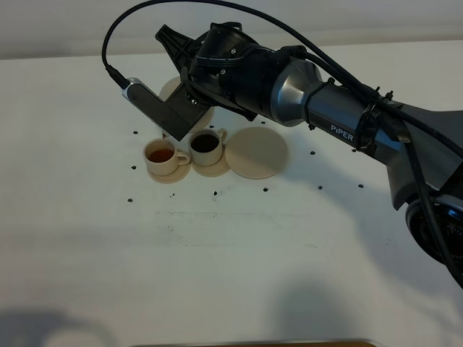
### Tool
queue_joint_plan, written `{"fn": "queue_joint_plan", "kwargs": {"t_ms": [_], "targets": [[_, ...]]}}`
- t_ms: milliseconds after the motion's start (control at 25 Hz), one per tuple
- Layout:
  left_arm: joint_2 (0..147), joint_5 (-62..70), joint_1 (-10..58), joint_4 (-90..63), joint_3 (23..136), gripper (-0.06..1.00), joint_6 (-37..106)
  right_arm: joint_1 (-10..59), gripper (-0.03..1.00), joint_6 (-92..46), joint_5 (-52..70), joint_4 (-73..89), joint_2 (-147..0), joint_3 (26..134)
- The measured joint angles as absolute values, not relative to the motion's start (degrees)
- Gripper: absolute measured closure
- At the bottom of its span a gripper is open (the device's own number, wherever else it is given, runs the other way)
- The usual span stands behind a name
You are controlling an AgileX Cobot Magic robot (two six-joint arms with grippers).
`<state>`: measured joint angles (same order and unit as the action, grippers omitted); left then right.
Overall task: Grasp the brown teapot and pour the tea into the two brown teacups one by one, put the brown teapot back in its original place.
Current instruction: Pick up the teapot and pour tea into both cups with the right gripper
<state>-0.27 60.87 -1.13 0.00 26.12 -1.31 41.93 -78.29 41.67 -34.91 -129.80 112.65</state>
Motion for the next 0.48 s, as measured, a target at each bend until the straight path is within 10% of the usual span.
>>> {"fn": "queue_joint_plan", "kwargs": {"t_ms": [480], "targets": [[-0.27, 60.87, -1.13, 0.00, 26.12, 0.47, -1.31, 42.57, 0.88, -78.29, 41.84, -35.96, -129.80, 112.65]]}}
